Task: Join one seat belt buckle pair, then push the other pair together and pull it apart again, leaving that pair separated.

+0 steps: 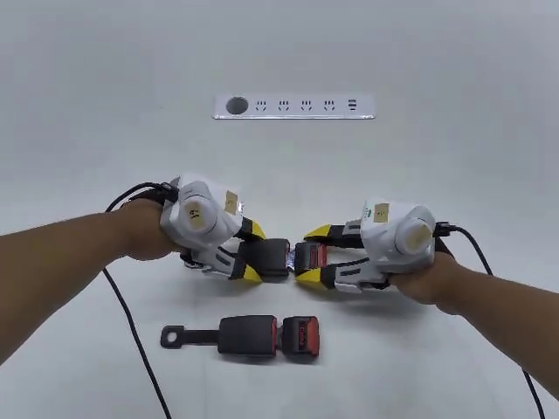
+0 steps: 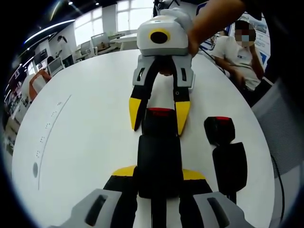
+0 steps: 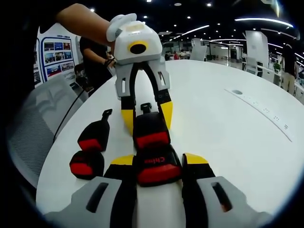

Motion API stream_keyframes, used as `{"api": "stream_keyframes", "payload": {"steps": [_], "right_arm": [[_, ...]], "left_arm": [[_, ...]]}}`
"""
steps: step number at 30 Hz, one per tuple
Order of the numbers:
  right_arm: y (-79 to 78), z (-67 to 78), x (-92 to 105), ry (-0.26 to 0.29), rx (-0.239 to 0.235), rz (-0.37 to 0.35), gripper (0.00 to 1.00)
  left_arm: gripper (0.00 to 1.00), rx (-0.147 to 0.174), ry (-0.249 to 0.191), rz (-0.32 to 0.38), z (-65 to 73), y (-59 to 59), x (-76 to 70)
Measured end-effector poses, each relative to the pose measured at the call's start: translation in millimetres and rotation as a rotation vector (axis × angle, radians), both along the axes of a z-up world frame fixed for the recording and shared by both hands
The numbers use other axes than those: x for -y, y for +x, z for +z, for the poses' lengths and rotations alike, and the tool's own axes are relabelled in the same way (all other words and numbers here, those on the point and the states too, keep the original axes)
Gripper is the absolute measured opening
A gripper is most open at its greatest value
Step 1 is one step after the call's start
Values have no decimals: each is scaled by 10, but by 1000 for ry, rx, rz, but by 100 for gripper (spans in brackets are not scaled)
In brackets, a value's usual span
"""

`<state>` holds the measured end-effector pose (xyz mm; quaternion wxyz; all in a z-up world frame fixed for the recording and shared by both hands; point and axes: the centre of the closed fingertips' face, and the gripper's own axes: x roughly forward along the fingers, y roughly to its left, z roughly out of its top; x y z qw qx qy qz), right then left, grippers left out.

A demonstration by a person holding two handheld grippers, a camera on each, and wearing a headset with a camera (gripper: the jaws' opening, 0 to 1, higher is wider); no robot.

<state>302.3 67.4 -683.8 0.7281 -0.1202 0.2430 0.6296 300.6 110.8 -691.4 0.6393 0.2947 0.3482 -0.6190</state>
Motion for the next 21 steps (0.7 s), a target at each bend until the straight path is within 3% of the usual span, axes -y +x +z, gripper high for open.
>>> {"api": "stream_keyframes", "payload": {"steps": [21], "right_arm": [[18,-42,20,-28,8,16,35]], "left_arm": [[34,-3,7,0,15,-1,12]]}}
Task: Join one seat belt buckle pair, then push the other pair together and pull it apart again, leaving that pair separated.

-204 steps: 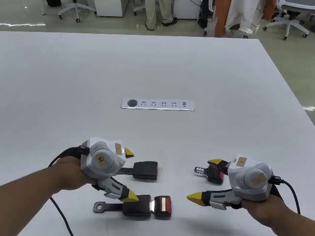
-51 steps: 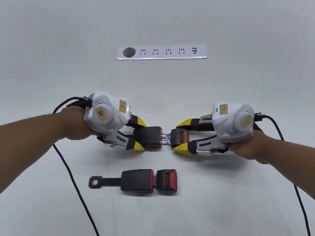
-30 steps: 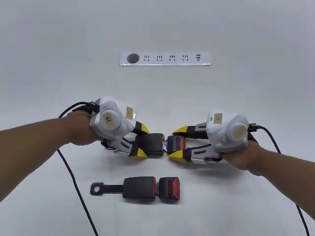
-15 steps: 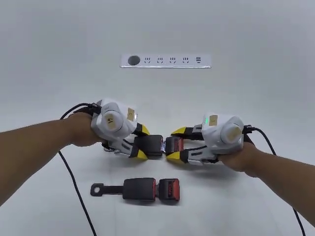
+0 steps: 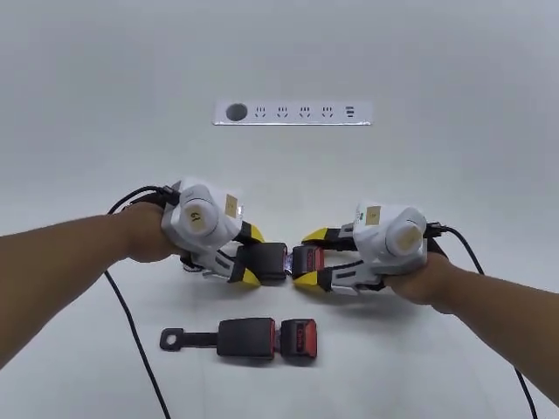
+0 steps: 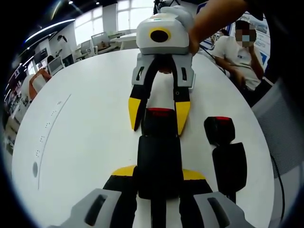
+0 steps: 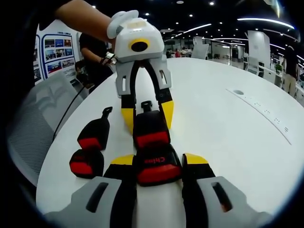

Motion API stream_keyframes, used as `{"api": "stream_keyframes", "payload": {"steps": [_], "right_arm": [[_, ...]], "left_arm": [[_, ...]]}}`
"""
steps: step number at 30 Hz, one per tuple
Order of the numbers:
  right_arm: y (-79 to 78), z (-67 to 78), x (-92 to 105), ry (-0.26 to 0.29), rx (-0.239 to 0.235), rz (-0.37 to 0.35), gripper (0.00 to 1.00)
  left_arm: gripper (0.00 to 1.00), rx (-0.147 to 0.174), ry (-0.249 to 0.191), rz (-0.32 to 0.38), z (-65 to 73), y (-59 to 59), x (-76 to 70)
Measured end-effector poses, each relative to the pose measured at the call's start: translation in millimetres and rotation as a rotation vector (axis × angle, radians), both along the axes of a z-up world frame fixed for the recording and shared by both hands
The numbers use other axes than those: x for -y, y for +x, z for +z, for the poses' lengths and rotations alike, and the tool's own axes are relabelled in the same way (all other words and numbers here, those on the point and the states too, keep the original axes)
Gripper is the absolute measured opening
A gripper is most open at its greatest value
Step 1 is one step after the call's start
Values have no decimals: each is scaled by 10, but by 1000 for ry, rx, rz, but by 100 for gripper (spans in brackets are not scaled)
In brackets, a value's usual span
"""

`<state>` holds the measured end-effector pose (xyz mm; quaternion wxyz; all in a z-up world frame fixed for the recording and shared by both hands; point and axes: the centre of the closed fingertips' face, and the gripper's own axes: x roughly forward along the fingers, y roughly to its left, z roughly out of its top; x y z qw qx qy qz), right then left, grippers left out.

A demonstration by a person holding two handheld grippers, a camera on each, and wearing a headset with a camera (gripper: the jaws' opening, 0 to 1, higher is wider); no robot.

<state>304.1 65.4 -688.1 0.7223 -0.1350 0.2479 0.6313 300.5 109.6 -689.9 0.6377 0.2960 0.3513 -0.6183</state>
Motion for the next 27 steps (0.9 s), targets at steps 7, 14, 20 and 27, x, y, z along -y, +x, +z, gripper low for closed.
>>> {"api": "stream_keyframes", "payload": {"steps": [7,14,20,27], "right_arm": [[-4,-2,-10,-5,1,6,35],[-7,2,-16,-13,5,11,35],[-4,-4,-15,-16,8,14,35],[4,5,39,-20,8,15,35]], "left_arm": [[34,0,11,-3,4,-12,3],[34,1,19,-2,-3,-12,2],[34,1,18,0,-16,-4,-7],[35,0,16,3,-10,-12,-3]]}}
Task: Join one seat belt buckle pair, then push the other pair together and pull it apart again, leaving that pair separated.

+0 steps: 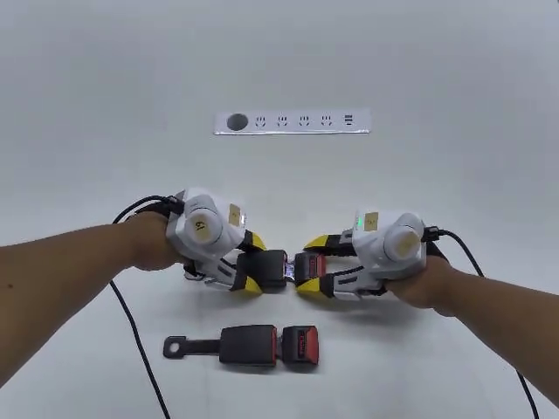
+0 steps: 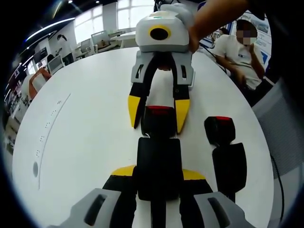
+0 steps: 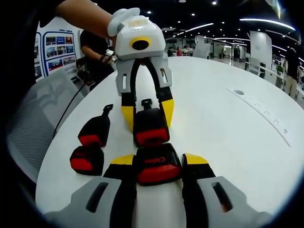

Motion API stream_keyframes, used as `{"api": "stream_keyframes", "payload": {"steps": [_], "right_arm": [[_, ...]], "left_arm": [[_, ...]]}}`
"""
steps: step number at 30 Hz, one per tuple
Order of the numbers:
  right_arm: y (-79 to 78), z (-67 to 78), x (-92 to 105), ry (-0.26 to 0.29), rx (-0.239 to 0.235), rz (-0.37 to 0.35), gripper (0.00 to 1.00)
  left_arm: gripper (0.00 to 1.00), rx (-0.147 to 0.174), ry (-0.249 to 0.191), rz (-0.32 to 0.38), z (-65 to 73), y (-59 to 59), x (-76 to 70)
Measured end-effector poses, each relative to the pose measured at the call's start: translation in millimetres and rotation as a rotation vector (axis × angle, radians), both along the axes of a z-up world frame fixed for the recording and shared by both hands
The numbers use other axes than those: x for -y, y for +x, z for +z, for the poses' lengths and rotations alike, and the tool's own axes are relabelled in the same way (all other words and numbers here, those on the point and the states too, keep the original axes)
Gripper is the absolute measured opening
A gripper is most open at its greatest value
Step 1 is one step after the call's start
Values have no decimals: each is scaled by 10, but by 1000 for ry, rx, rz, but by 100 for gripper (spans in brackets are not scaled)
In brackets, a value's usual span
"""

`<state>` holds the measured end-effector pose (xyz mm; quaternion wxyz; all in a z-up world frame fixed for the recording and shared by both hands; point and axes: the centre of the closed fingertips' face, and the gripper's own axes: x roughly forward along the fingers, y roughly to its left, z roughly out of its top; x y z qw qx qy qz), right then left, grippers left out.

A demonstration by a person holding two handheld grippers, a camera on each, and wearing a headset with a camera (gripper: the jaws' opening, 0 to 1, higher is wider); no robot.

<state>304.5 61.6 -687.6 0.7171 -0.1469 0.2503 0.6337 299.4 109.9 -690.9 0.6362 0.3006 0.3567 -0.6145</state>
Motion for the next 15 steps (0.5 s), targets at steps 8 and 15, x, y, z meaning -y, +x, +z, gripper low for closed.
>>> {"api": "stream_keyframes", "payload": {"steps": [8,15], "right_arm": [[-26,20,48,-12,4,0,35],[-5,8,92,-22,4,0,35]], "left_arm": [[35,1,0,-1,1,-3,2],[35,4,5,0,2,-3,1]]}}
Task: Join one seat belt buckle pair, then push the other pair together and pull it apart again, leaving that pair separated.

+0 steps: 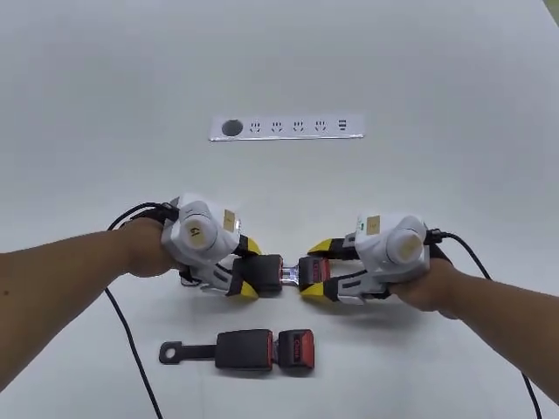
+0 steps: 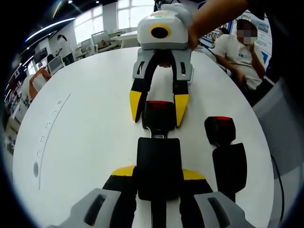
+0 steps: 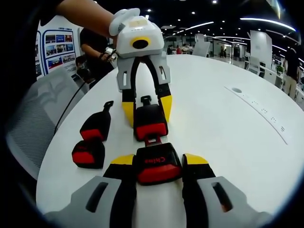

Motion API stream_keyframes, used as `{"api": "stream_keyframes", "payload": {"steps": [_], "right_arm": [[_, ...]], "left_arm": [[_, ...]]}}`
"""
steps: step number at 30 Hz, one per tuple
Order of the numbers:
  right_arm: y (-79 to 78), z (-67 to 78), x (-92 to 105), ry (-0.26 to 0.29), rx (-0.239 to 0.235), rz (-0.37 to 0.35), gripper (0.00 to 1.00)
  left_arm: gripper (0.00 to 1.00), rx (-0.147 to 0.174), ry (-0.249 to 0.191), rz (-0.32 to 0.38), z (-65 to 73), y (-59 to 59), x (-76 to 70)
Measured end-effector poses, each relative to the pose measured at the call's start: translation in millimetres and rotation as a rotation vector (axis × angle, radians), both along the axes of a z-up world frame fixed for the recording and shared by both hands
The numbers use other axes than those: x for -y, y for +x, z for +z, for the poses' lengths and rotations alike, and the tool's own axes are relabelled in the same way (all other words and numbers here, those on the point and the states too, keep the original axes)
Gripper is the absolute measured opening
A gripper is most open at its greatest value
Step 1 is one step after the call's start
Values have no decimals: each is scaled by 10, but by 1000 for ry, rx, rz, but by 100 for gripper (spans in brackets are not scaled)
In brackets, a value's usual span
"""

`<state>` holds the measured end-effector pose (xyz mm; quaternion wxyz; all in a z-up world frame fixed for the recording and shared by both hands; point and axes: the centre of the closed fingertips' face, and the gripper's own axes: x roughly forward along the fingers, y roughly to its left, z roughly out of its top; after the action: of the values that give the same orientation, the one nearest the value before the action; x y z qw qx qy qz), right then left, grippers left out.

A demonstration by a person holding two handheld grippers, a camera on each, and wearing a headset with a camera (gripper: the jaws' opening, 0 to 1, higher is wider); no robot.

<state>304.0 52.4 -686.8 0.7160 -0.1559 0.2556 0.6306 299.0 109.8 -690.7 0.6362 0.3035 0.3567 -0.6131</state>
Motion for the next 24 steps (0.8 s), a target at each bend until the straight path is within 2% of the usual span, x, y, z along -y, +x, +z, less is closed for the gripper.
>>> {"api": "stream_keyframes", "payload": {"steps": [24], "right_arm": [[-20,5,522,-22,-3,-7,35]], "left_arm": [[35,1,14,-1,-2,-2,4]]}}
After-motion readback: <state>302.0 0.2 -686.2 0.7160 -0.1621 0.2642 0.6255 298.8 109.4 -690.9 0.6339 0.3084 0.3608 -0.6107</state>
